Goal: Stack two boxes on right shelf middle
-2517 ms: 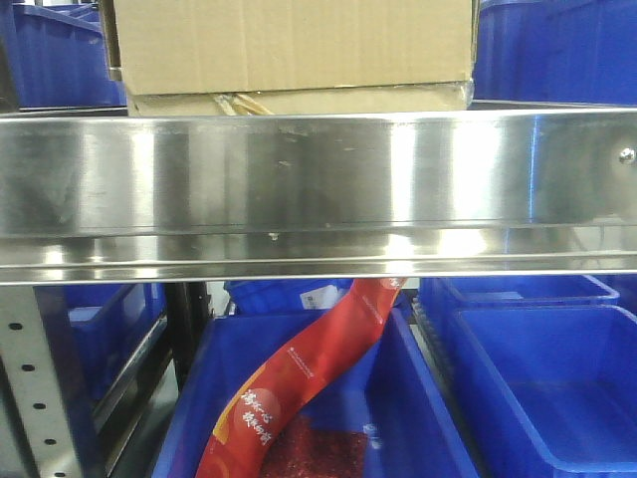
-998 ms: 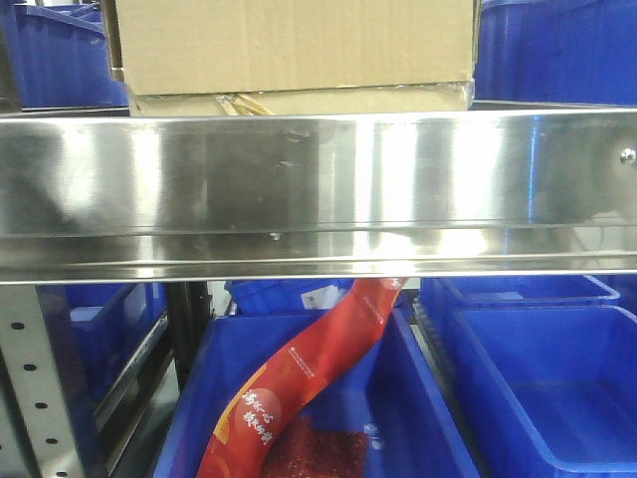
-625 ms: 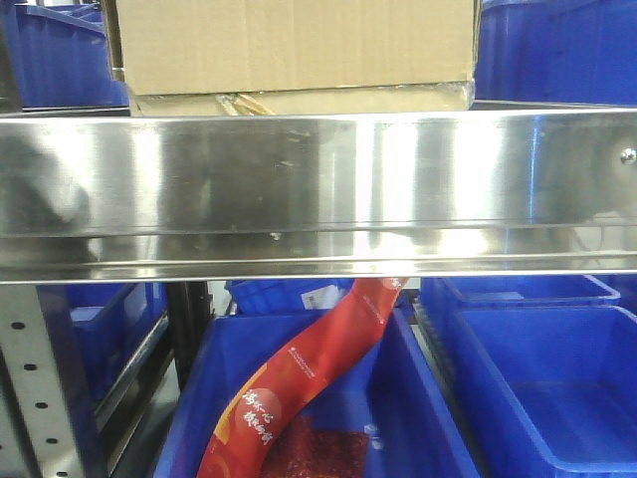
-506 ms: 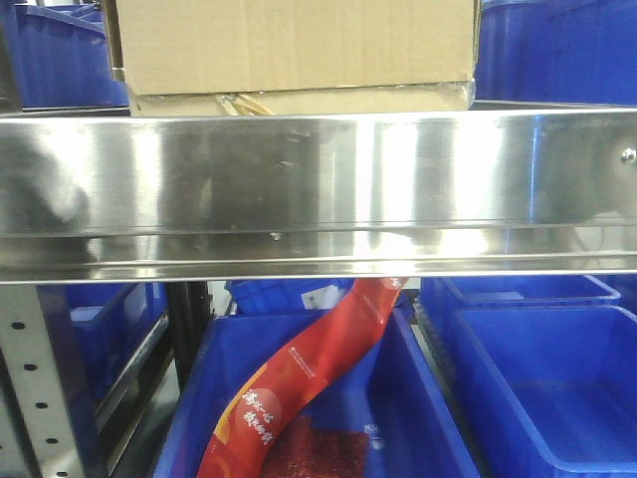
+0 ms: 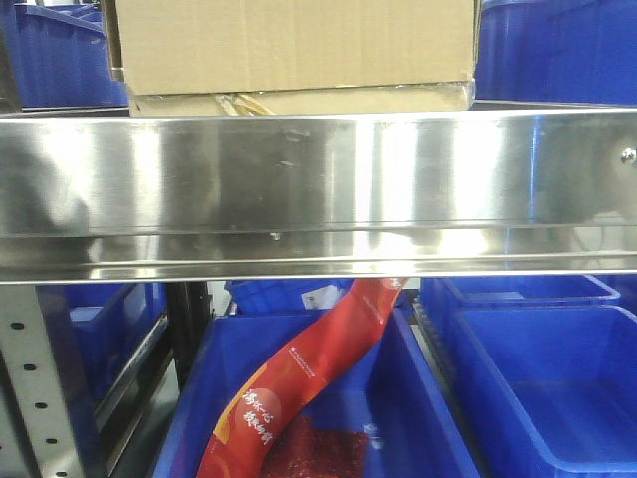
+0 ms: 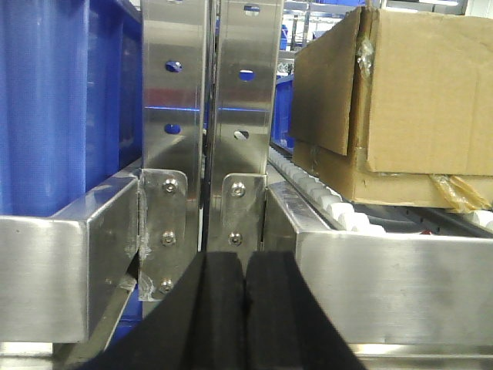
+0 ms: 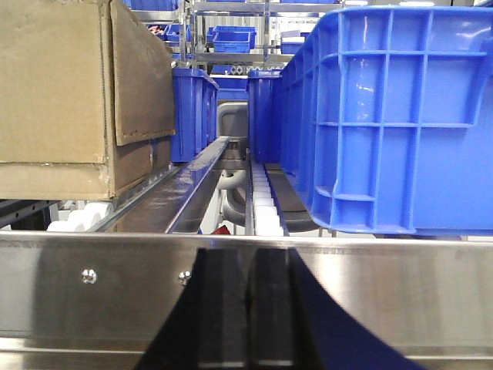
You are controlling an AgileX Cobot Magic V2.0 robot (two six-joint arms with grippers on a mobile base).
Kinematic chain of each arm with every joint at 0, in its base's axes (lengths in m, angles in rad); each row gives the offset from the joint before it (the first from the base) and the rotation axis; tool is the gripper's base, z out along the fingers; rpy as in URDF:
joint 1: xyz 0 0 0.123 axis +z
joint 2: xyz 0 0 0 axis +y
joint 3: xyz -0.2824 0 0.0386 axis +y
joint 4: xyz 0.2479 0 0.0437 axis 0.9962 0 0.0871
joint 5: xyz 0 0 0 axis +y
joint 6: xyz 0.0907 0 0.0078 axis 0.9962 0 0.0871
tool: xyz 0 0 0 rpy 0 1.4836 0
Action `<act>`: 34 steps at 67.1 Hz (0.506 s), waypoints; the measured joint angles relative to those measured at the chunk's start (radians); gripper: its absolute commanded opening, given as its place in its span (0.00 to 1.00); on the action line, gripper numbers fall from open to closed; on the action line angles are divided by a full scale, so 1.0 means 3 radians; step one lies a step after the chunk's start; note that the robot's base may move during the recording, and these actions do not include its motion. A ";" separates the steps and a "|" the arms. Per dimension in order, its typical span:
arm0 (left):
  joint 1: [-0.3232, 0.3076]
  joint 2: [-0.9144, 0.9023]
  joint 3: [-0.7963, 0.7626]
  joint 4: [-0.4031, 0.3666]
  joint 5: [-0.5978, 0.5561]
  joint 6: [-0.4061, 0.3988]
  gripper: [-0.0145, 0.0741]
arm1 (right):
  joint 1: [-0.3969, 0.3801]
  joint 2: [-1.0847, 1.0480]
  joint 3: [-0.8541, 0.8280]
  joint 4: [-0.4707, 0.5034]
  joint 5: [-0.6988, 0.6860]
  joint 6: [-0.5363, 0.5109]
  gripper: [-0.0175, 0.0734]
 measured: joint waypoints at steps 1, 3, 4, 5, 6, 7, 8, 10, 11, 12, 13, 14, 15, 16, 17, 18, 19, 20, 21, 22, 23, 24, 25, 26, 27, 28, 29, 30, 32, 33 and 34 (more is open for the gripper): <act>0.0000 0.0000 0.0000 0.0000 0.0000 0.0000 0.04 | 0.0000 0.0000 0.0000 0.0000 0.0000 0.0000 0.01; 0.0000 0.0000 0.0000 0.0000 0.0000 0.0000 0.04 | 0.0000 0.0000 0.0000 0.0000 0.0000 0.0000 0.01; 0.0000 0.0000 0.0000 0.0000 0.0000 0.0000 0.04 | 0.0000 0.0000 0.0000 0.0000 0.0000 0.0000 0.01; 0.0000 0.0000 0.0000 0.0000 0.0000 0.0000 0.04 | 0.0000 0.0000 0.0000 0.0000 0.0000 0.0000 0.01; 0.0000 0.0000 0.0000 0.0000 0.0000 0.0000 0.04 | 0.0000 0.0000 0.0000 0.0000 0.0000 0.0000 0.01; 0.0000 0.0000 0.0000 0.0000 0.0000 0.0000 0.04 | 0.0000 0.0000 0.0000 0.0000 0.0000 0.0000 0.01; 0.0000 0.0000 0.0000 0.0000 0.0000 0.0000 0.04 | 0.0000 0.0000 0.0000 0.0000 0.0000 0.0000 0.01; 0.0000 0.0000 0.0000 0.0000 0.0000 0.0000 0.04 | 0.0000 0.0000 0.0000 0.0000 0.0000 0.0000 0.01; 0.0000 0.0000 0.0000 0.0000 0.0000 0.0000 0.04 | 0.0000 0.0000 0.0000 0.0000 0.0000 0.0000 0.01; 0.0000 0.0000 0.0000 0.0000 0.0000 0.0000 0.04 | 0.0000 0.0000 0.0000 0.0000 0.0000 0.0000 0.01; 0.0000 0.0000 0.0000 0.0000 0.0000 0.0000 0.04 | 0.0000 0.0000 0.0000 0.0000 0.0000 0.0000 0.01; 0.0000 0.0000 0.0000 0.0000 0.0000 0.0000 0.04 | 0.0000 0.0000 0.0000 0.0000 0.0000 0.0000 0.01; 0.0000 0.0000 0.0000 0.0000 0.0000 0.0000 0.04 | 0.0000 0.0000 0.0000 0.0000 0.0000 0.0000 0.01; 0.0000 0.0000 0.0000 0.0000 0.0000 0.0000 0.04 | 0.0000 0.0000 0.0000 0.0000 0.0000 0.0000 0.01; 0.0000 0.0000 0.0000 0.0000 0.0000 0.0000 0.04 | 0.0000 0.0000 0.0000 0.0000 0.0000 0.0000 0.01; 0.0000 0.0000 0.0000 0.0000 0.0000 0.0000 0.04 | 0.0000 0.0000 0.0000 0.0000 0.0000 0.0000 0.01; 0.0000 0.0000 0.0000 0.0000 0.0000 0.0000 0.04 | 0.0000 0.0000 0.0000 0.0000 0.0000 0.0000 0.01; 0.0000 0.0000 0.0000 0.0000 0.0000 0.0000 0.04 | 0.0000 0.0000 0.0000 0.0000 0.0000 0.0000 0.01; 0.0000 0.0000 0.0000 0.0000 0.0000 0.0000 0.04 | 0.0000 0.0000 0.0000 0.0000 0.0000 0.0000 0.01; 0.0000 0.0000 0.0000 0.0000 0.0000 0.0000 0.04 | 0.0000 0.0000 0.0000 0.0000 0.0000 0.0000 0.01; 0.0000 0.0000 0.0000 0.0000 0.0000 0.0000 0.04 | 0.0000 0.0000 0.0000 0.0000 0.0000 0.0000 0.01; 0.0000 0.0000 0.0000 0.0000 0.0000 0.0000 0.04 | 0.0000 0.0000 0.0000 0.0000 0.0000 0.0000 0.01; 0.0000 0.0000 0.0000 0.0000 0.0000 0.0000 0.04 | 0.0000 0.0000 0.0000 0.0000 0.0000 0.0000 0.01; 0.0000 0.0000 0.0000 0.0000 0.0000 0.0000 0.04 | 0.0000 0.0000 0.0000 0.0000 0.0000 0.0000 0.01; 0.0000 0.0000 0.0000 0.0000 0.0000 0.0000 0.04 | 0.0000 0.0000 0.0000 0.0000 0.0000 0.0000 0.01; 0.0000 0.0000 0.0000 0.0000 0.0000 0.0000 0.04 | 0.0000 0.0000 0.0000 0.0000 0.0000 0.0000 0.01; 0.0000 0.0000 0.0000 0.0000 0.0000 0.0000 0.04 | 0.0000 0.0000 0.0000 0.0000 0.0000 0.0000 0.01; 0.0000 0.0000 0.0000 0.0000 0.0000 0.0000 0.04 | 0.0000 0.0000 0.0000 0.0000 0.0000 0.0000 0.01; 0.0000 0.0000 0.0000 0.0000 0.0000 0.0000 0.04 | 0.0000 0.0000 0.0000 0.0000 0.0000 0.0000 0.01; 0.0000 0.0000 0.0000 0.0000 0.0000 0.0000 0.04 | 0.0000 0.0000 0.0000 0.0000 0.0000 0.0000 0.01; 0.0000 0.0000 0.0000 0.0000 0.0000 0.0000 0.04 | 0.0000 0.0000 0.0000 0.0000 0.0000 0.0000 0.01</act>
